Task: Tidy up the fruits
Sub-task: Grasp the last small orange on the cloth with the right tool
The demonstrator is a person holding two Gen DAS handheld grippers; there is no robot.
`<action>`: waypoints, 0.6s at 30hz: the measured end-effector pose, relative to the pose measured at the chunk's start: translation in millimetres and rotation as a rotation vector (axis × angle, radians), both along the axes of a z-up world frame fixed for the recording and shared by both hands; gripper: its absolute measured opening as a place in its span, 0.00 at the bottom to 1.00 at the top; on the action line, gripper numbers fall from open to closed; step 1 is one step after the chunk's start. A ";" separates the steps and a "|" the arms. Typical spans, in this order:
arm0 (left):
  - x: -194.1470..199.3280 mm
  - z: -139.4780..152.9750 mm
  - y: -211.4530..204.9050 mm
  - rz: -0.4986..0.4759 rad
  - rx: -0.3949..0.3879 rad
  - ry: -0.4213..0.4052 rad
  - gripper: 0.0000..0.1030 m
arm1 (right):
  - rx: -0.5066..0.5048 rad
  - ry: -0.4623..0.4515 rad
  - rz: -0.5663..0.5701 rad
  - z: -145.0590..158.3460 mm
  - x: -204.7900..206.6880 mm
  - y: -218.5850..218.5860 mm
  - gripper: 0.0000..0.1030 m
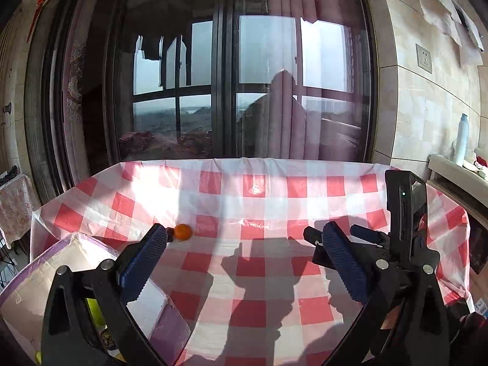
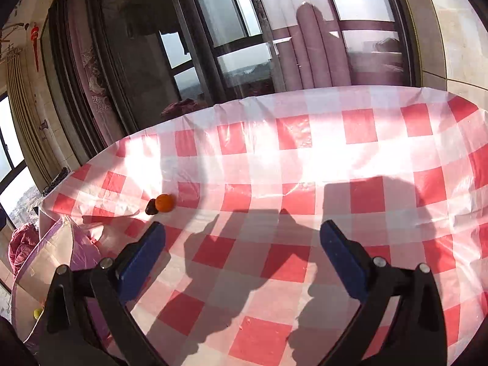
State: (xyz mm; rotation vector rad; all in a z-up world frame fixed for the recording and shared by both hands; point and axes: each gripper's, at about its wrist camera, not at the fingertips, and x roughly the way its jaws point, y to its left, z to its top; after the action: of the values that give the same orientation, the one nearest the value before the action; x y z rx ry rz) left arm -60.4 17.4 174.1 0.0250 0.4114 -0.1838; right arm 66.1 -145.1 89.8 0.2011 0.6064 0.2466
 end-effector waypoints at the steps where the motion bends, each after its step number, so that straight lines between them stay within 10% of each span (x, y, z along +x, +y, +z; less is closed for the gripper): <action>1: 7.1 -22.7 -13.5 -0.078 0.020 0.046 0.96 | -0.008 0.024 -0.010 -8.5 4.1 -6.9 0.98; 8: 47.1 -146.5 -40.4 -0.200 0.137 0.315 0.96 | -0.062 0.111 0.099 -55.0 41.9 18.5 0.98; 14: 75.7 -162.2 21.7 -0.079 -0.164 0.478 0.95 | -0.215 0.120 0.308 -70.8 89.3 108.4 0.98; 18: 69.5 -166.3 8.6 -0.049 -0.065 0.452 0.96 | -0.281 0.108 0.408 -81.6 114.9 151.8 0.98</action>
State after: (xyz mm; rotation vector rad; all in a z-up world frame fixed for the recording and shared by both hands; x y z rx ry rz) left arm 9.1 26.0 7.8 -0.0726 0.8558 -0.2514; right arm 181.0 6.7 8.2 -0.1853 0.7794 0.5417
